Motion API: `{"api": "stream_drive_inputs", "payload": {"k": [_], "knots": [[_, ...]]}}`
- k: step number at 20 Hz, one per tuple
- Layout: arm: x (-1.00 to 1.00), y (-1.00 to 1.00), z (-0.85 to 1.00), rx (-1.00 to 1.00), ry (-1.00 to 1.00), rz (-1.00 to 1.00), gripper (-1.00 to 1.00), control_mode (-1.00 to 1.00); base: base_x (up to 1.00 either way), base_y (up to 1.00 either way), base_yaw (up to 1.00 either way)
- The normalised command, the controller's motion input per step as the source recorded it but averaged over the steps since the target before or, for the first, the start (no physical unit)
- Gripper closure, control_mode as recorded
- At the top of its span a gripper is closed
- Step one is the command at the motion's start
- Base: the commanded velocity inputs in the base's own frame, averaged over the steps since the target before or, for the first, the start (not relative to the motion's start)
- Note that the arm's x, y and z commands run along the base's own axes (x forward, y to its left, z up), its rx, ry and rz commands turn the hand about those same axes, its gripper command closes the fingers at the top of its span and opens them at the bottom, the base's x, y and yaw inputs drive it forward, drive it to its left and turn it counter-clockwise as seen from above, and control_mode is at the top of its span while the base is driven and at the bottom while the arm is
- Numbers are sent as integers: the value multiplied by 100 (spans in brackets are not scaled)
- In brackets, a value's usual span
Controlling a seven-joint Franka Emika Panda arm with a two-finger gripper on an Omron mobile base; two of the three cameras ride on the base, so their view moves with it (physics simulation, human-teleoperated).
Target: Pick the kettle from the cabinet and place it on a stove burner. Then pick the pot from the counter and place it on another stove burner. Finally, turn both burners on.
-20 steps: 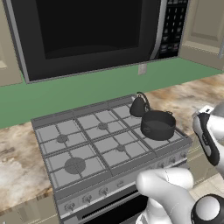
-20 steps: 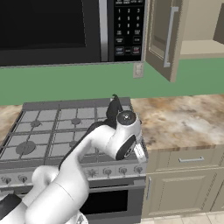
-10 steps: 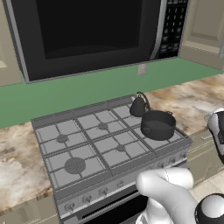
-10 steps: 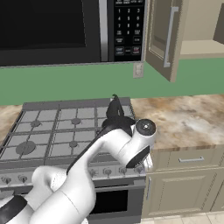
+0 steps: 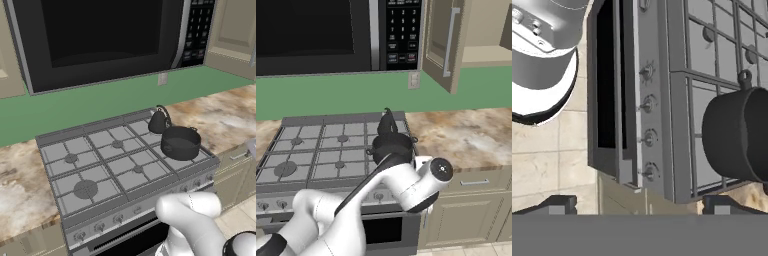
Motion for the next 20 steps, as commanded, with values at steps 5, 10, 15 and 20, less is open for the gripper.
{"api": "stream_drive_inputs", "payload": {"k": [5, 10, 15, 20], "knots": [[-36, 0, -10, 20, 0, -1, -100, -100, 0, 0, 0], [-27, 0, -4, 21, 0, -2, -100, -100, 0, 0, 0], [-6, 10, -5, 11, 12, 0, -100, -100, 0, 0, 0], [0, 24, -10, 14, 9, -3, -100, -100, 0, 0, 0]]}}
